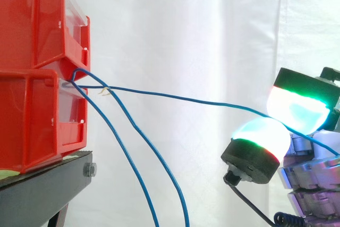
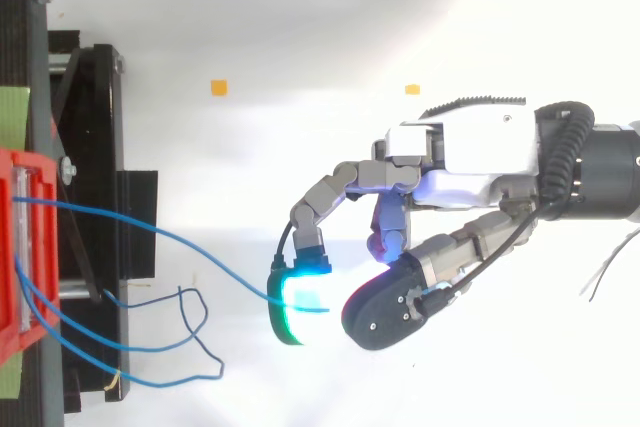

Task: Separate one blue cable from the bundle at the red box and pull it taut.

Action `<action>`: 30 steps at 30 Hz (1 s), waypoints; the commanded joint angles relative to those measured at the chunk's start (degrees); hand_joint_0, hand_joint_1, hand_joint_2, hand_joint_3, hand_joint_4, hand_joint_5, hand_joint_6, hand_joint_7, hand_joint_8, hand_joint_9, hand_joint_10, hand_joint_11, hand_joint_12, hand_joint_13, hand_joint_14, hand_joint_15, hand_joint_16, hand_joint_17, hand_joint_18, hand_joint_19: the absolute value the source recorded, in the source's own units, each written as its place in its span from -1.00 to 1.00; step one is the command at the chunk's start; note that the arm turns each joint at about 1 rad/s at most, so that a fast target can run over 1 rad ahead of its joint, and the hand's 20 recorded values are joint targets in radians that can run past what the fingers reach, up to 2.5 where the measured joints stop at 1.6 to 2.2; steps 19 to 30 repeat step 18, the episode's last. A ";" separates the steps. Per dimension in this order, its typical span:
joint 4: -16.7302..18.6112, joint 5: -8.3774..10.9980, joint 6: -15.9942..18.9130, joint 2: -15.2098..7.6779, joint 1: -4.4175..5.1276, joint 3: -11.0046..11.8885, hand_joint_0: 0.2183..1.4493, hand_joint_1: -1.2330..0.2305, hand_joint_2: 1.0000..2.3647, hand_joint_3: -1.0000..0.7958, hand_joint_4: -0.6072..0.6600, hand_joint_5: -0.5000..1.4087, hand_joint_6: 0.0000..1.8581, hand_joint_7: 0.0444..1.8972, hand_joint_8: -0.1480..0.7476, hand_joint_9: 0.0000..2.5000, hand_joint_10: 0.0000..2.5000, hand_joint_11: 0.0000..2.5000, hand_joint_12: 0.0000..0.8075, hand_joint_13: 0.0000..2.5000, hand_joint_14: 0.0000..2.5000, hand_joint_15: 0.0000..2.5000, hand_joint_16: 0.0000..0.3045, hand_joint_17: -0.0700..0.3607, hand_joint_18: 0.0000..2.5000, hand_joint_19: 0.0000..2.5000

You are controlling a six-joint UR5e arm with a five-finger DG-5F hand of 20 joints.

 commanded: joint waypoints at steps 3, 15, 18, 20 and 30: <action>0.00 0.00 0.00 0.00 -0.07 0.00 -0.36 -0.25 -0.99 0.05 -0.16 -0.53 -0.11 0.12 0.08 0.32 -1.00 0.32 0.05 0.26 -0.67 0.15 -0.52 0.08 0.07 -0.28; 0.00 0.00 0.00 0.00 -0.07 0.00 -0.36 -0.26 -0.99 0.04 -0.17 -0.53 -0.11 0.11 0.06 0.32 -0.99 0.31 0.07 0.27 -0.67 0.15 -0.52 0.08 0.07 -0.28; 0.00 0.00 0.00 0.00 0.02 0.00 -0.36 -0.26 -0.99 0.05 -0.17 -0.53 -0.11 0.11 0.08 0.32 -0.99 0.31 0.05 0.27 -0.66 0.14 -0.52 0.08 0.07 -0.28; 0.00 0.00 0.00 0.00 0.02 0.00 -0.36 -0.26 -0.99 0.05 -0.17 -0.53 -0.11 0.11 0.08 0.32 -0.99 0.31 0.05 0.27 -0.66 0.14 -0.52 0.08 0.07 -0.28; 0.00 0.00 0.00 0.00 0.02 0.00 -0.36 -0.26 -0.99 0.05 -0.17 -0.53 -0.11 0.11 0.08 0.32 -0.99 0.31 0.05 0.27 -0.66 0.14 -0.52 0.08 0.07 -0.28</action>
